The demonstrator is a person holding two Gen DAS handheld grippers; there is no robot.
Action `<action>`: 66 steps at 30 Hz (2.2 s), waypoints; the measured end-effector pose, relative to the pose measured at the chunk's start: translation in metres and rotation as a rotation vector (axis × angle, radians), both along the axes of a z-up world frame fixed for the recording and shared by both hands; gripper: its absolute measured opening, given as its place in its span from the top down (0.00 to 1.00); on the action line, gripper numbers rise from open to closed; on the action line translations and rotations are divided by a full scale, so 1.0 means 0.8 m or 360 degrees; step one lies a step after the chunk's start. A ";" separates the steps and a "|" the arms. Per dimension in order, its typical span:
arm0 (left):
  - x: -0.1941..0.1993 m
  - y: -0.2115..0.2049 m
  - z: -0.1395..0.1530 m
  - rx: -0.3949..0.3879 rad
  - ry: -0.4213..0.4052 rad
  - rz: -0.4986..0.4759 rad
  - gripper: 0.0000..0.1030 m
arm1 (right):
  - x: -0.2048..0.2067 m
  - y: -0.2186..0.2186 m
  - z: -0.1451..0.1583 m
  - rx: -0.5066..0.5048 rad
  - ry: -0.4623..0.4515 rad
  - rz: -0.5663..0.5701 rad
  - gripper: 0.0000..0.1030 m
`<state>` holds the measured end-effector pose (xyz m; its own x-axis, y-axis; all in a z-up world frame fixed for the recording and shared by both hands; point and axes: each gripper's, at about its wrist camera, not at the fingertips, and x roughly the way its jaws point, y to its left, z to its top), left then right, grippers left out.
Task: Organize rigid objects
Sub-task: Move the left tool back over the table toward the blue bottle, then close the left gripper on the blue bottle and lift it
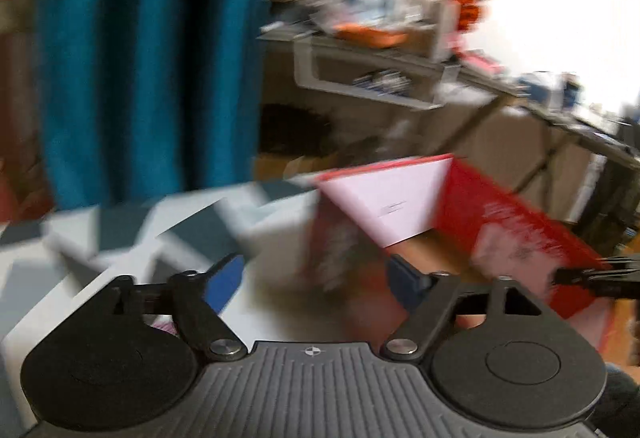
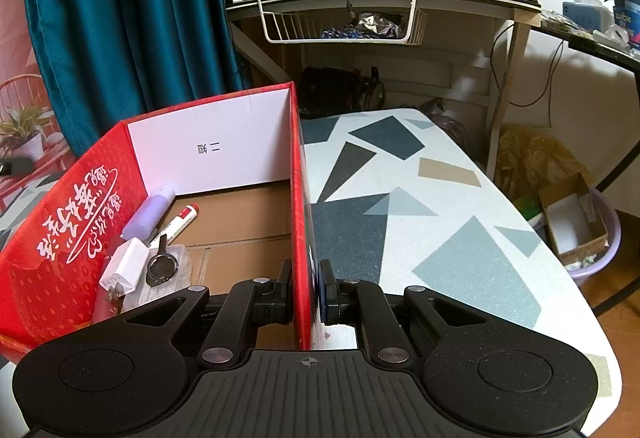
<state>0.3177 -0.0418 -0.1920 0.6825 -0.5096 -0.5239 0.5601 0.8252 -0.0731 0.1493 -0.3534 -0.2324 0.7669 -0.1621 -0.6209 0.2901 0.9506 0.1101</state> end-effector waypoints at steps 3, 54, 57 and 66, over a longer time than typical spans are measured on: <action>0.003 0.038 -0.017 0.0040 0.0097 0.0184 0.04 | 0.000 0.000 0.000 0.0000 -0.0002 0.0000 0.90; 0.027 0.050 -0.111 0.0208 0.0236 0.0450 0.63 | -0.001 0.001 0.001 -0.0009 0.0000 0.0013 0.89; 0.019 0.034 -0.112 0.0204 0.0230 0.0379 0.63 | -0.001 0.001 0.002 -0.0010 0.0001 0.0015 0.89; -0.019 -0.004 -0.108 0.0226 0.0145 0.0242 0.63 | -0.002 0.000 0.002 -0.0013 0.0001 0.0016 0.89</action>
<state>0.3022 -0.0450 -0.2781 0.6923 -0.3215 -0.6461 0.4250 0.9052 0.0050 0.1477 -0.3532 -0.2311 0.7680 -0.1595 -0.6203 0.2805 0.9544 0.1020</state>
